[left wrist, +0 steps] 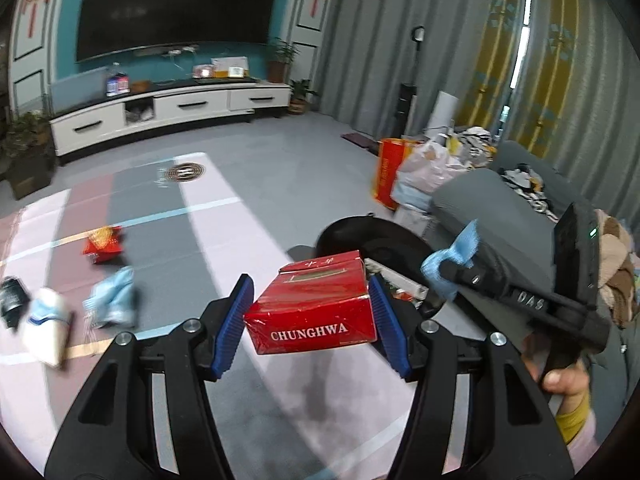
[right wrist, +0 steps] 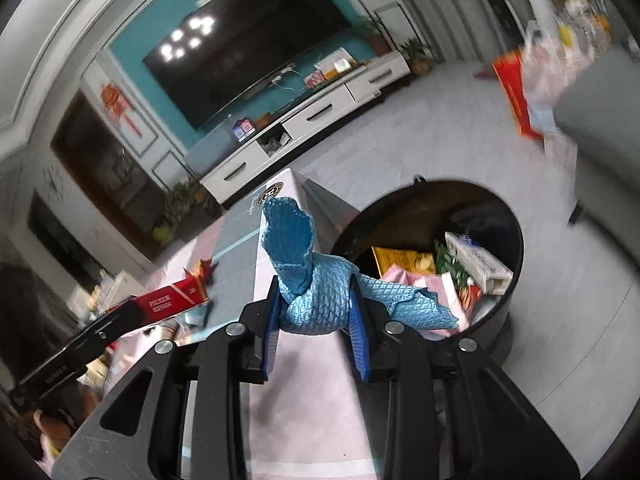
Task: Collect trash
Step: 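Carry the red box and blue mask over the black bin and release both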
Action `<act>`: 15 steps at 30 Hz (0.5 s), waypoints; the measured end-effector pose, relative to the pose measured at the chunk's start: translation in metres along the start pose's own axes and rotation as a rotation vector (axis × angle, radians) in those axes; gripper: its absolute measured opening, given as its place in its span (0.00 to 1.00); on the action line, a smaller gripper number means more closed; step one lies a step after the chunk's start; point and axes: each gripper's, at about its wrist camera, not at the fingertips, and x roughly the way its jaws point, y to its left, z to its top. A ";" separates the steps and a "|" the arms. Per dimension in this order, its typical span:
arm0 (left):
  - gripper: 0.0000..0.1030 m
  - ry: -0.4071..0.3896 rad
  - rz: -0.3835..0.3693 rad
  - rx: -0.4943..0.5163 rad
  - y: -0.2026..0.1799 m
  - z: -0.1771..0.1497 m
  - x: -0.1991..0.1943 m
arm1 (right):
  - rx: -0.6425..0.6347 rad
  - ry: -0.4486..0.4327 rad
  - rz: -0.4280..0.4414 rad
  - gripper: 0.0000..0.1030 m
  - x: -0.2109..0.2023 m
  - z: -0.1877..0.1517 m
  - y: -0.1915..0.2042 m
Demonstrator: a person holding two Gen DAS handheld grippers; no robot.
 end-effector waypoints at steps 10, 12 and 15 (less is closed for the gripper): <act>0.58 0.091 -0.061 0.103 -0.049 0.016 0.081 | 0.186 0.008 0.059 0.32 0.013 0.008 -0.053; 0.58 0.118 -0.047 0.119 -0.057 0.015 0.100 | 0.196 0.004 0.046 0.33 0.014 0.010 -0.061; 0.59 0.148 -0.040 0.124 -0.062 0.015 0.119 | 0.203 0.006 0.019 0.34 0.019 0.015 -0.068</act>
